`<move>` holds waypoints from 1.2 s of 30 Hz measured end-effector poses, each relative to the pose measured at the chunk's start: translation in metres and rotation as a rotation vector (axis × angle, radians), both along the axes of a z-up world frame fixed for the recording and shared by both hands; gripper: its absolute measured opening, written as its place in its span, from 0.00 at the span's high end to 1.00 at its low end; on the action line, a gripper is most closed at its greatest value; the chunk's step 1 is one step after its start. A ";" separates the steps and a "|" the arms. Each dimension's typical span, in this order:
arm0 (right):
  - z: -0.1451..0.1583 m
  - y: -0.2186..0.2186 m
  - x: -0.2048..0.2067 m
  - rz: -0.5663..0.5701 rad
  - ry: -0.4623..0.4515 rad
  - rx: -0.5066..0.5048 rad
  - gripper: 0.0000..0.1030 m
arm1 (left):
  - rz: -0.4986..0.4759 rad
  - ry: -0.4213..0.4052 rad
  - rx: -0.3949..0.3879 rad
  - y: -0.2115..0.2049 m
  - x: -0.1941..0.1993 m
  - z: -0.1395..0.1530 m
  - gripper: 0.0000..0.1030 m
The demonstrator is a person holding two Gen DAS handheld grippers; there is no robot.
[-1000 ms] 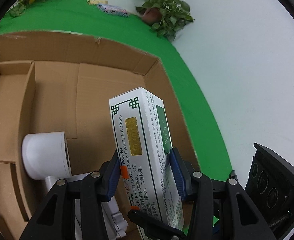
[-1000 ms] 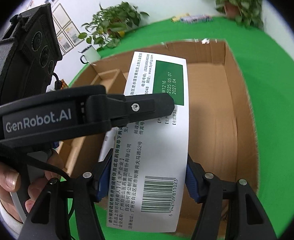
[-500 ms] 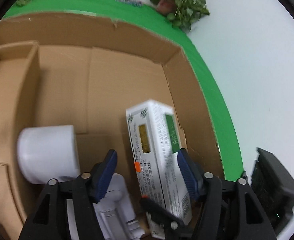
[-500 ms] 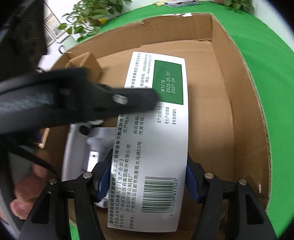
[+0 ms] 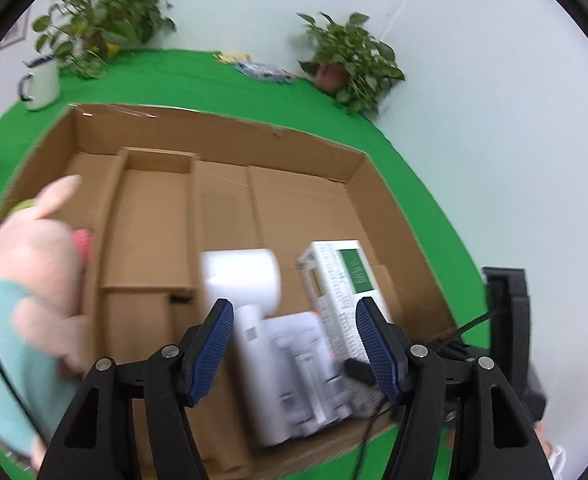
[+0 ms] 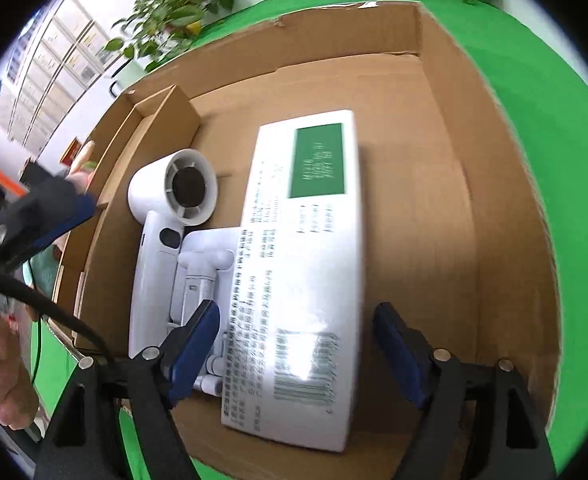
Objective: Organize objects
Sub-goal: 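Lower the product box onto the phone stand and open the right gripper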
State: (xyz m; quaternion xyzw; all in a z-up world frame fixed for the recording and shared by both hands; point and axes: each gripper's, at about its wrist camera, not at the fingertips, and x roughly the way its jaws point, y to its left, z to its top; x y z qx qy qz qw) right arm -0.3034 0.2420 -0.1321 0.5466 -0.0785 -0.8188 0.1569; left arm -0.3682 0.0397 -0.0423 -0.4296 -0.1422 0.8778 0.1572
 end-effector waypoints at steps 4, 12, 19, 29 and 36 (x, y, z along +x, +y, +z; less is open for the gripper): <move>0.007 -0.006 0.004 -0.007 0.029 0.069 0.37 | 0.034 0.036 -0.057 -0.022 0.036 0.005 0.40; 0.007 -0.008 0.003 -0.022 0.005 0.069 0.37 | 0.112 0.109 -0.127 -0.055 0.082 0.011 0.40; 0.007 -0.016 0.010 0.017 0.021 0.111 0.29 | 0.146 0.157 -0.222 -0.068 0.109 0.002 0.34; 0.033 -0.021 0.083 -0.107 0.453 0.189 0.16 | 0.203 0.316 -0.277 -0.051 0.132 -0.019 0.18; 0.028 -0.038 0.109 -0.144 0.633 0.240 0.14 | 0.238 0.374 -0.368 -0.032 0.133 -0.034 0.06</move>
